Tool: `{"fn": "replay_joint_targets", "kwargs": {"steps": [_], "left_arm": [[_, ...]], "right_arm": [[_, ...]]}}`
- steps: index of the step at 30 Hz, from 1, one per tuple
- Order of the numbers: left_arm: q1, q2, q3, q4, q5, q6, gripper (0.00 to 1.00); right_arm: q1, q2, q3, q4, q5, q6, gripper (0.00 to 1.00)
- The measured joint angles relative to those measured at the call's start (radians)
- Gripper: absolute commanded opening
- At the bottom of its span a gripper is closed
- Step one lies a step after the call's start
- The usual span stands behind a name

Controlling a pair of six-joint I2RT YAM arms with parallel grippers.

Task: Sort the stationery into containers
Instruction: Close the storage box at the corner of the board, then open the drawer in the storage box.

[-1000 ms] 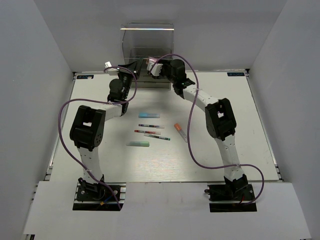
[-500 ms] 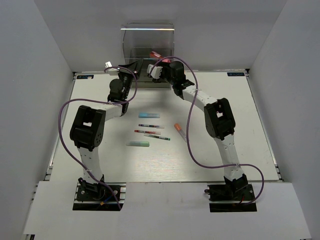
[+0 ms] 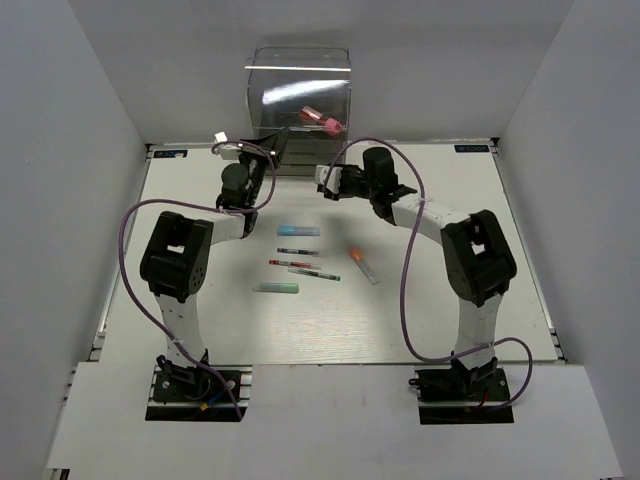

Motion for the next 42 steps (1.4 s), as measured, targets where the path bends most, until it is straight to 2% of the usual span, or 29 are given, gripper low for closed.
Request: {"fn": "replay_joint_targets", "kwargs": {"steps": [4, 7, 8, 11, 12, 16, 20, 23, 25, 26, 29, 37, 39, 42], "left_arm": [[0.0, 0.0, -0.038, -0.028, -0.003, 0.0, 0.04], [-0.001, -0.003, -0.06, -0.038, -0.005, 0.0, 0.19], [-0.001, -0.006, -0.065, -0.047, -0.005, 0.0, 0.29], [0.0, -0.017, -0.082, -0.082, -0.004, -0.001, 0.41], [-0.001, -0.023, -0.088, -0.095, -0.002, -0.002, 0.5], [-0.002, -0.051, -0.113, -0.162, 0.005, 0.003, 0.6], [-0.002, -0.072, -0.143, -0.224, 0.013, 0.016, 0.62], [-0.002, -0.078, -0.163, -0.256, 0.019, 0.024, 0.52], [-0.002, -0.077, -0.163, -0.277, 0.026, 0.028, 0.42], [-0.002, -0.075, -0.161, -0.281, 0.032, 0.03, 0.4], [-0.002, -0.035, -0.121, -0.286, 0.043, 0.039, 0.38], [-0.002, 0.147, 0.043, -0.335, 0.058, 0.07, 0.4], [-0.002, 0.17, 0.06, -0.359, 0.058, 0.081, 0.47], [-0.002, 0.192, 0.081, -0.388, 0.058, 0.092, 0.5]], "right_arm": [[0.002, -0.098, -0.145, 0.012, -0.044, 0.025, 0.57], [-0.003, -0.145, -0.213, 0.021, -0.058, 0.045, 0.61], [-0.006, -0.16, -0.23, 0.024, -0.061, 0.058, 0.62], [-0.014, -0.21, -0.275, 0.029, -0.067, 0.095, 0.64], [-0.018, -0.226, -0.286, 0.031, -0.069, 0.107, 0.65], [-0.031, -0.299, -0.343, 0.047, -0.073, 0.154, 0.67], [-0.045, -0.362, -0.402, 0.059, -0.069, 0.2, 0.68], [-0.058, -0.387, -0.437, 0.06, -0.057, 0.245, 0.62], [-0.07, -0.397, -0.452, 0.053, -0.051, 0.285, 0.51], [-0.076, -0.401, -0.454, 0.047, -0.051, 0.301, 0.37], [-0.094, -0.412, -0.454, 0.022, -0.056, 0.356, 0.25], [-0.126, -0.47, -0.483, -0.01, -0.069, 0.43, 0.25], [-0.13, -0.477, -0.488, -0.014, -0.071, 0.434, 0.25], [-0.139, -0.477, -0.488, -0.019, -0.074, 0.444, 0.26]]}}
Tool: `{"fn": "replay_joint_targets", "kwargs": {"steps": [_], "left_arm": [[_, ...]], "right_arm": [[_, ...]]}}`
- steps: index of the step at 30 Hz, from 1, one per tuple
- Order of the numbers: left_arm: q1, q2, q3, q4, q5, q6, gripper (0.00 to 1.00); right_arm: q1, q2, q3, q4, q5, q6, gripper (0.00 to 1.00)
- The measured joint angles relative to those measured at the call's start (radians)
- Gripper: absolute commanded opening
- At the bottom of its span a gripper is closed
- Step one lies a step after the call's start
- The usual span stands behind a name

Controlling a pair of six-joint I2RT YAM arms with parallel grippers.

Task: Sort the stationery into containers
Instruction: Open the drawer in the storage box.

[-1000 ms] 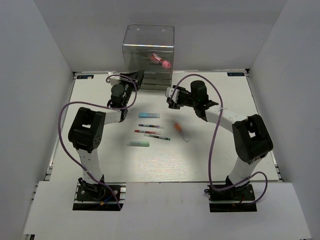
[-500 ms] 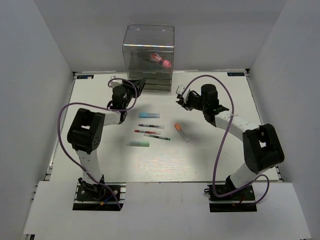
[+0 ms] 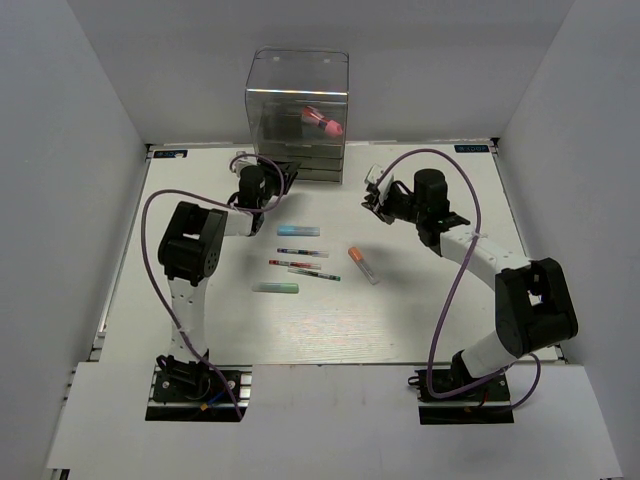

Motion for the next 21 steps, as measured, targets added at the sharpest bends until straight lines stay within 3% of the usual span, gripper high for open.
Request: {"fn": "replay_joint_targets", "kwargs": {"steps": [14, 21], "left_arm": [[0.001, 0.09, 0.142, -0.029, -0.019, 0.048, 0.51], [0.002, 0.111, 0.163, -0.046, -0.036, 0.048, 0.37]], "right_arm": [[-0.019, -0.002, -0.005, -0.013, -0.003, 0.008, 0.28], [-0.023, -0.006, -0.015, -0.016, -0.003, 0.008, 0.28]]}}
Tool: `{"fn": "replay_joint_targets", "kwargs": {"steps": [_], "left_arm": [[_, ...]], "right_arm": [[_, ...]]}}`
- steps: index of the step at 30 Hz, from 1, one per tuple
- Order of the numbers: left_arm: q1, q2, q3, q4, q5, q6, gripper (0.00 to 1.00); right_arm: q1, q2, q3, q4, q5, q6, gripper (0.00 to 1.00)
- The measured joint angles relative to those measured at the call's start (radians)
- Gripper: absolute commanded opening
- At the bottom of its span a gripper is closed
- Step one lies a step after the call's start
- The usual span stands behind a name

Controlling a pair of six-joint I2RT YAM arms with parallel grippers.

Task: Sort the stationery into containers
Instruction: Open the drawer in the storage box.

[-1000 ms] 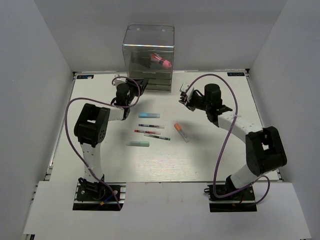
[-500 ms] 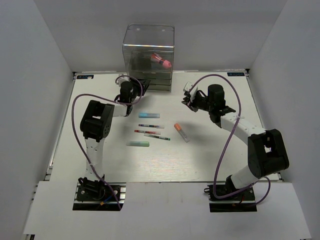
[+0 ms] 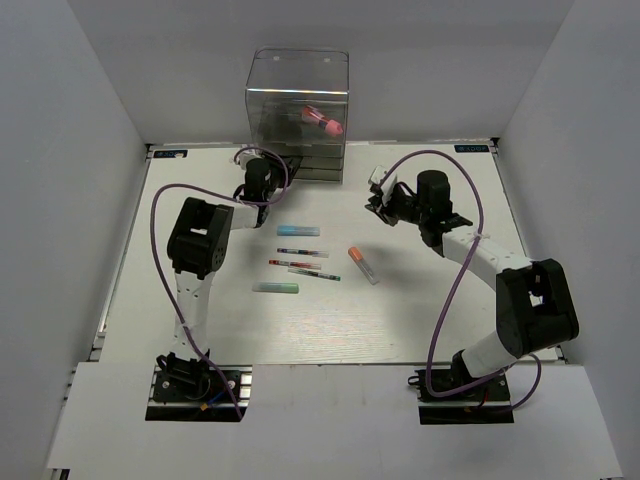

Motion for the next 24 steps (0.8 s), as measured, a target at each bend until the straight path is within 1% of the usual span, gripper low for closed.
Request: {"fn": "replay_joint_targets", "kwargs": {"steps": [3, 4, 6, 7, 8, 9, 13, 15, 20, 24], "left_arm": [[-0.002, 0.0, 0.004, 0.003, -0.008, 0.0, 0.31], [-0.002, 0.0, 0.005, 0.006, -0.01, 0.0, 0.24], [-0.004, 0.0, 0.006, 0.017, -0.012, -0.001, 0.16], [-0.005, 0.0, 0.007, 0.019, -0.014, -0.001, 0.08], [-0.005, 0.002, 0.007, 0.023, -0.017, -0.006, 0.02], [-0.005, 0.003, 0.007, 0.027, -0.018, -0.013, 0.0], [-0.005, 0.006, -0.003, 0.05, -0.03, -0.03, 0.0], [-0.005, 0.005, -0.027, 0.087, -0.035, -0.034, 0.0], [-0.009, -0.031, -0.15, 0.203, -0.035, -0.044, 0.0], [-0.016, -0.08, -0.252, 0.262, -0.03, -0.042, 0.0]], "right_arm": [[-0.001, 0.0, 0.0, 0.0, 0.0, 0.0, 0.28], [-0.001, 0.0, 0.0, 0.0, 0.0, 0.0, 0.28], [-0.002, 0.0, -0.002, 0.0, -0.001, 0.0, 0.28], [-0.002, -0.002, -0.005, 0.0, -0.002, 0.0, 0.28], [-0.002, -0.003, -0.011, 0.0, -0.003, 0.0, 0.28], [-0.002, -0.005, -0.016, -0.002, -0.005, 0.0, 0.28], [-0.002, -0.006, -0.024, -0.014, -0.008, 0.0, 0.28], [-0.002, -0.006, -0.025, -0.023, -0.009, 0.0, 0.29], [-0.002, -0.006, -0.026, -0.032, -0.024, 0.0, 0.34], [-0.002, -0.006, -0.026, -0.051, -0.035, 0.0, 0.38]]}}
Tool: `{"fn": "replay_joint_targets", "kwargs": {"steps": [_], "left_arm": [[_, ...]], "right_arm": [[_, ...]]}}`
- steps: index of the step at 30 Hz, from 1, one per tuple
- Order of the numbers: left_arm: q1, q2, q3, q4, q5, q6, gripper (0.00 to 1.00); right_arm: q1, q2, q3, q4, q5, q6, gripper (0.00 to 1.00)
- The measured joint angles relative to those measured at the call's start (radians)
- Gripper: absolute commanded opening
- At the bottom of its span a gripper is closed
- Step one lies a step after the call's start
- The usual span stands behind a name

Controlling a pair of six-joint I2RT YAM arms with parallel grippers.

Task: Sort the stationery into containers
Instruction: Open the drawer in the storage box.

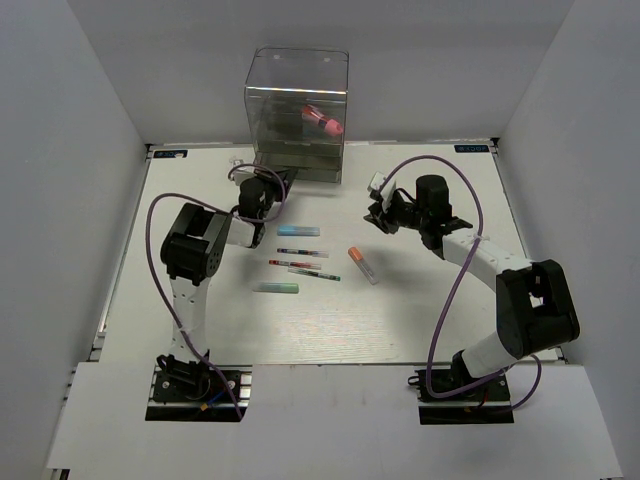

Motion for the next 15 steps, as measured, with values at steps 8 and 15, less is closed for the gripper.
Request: {"fn": "replay_joint_targets", "kwargs": {"steps": [8, 15], "left_arm": [[-0.015, -0.079, -0.115, 0.021, 0.014, 0.024, 0.0], [-0.023, -0.095, -0.138, 0.0, 0.021, 0.068, 0.63]], "right_arm": [[0.002, 0.0, 0.0, -0.078, -0.023, -0.003, 0.48], [0.005, 0.012, 0.03, -0.183, -0.029, -0.005, 0.61]]}}
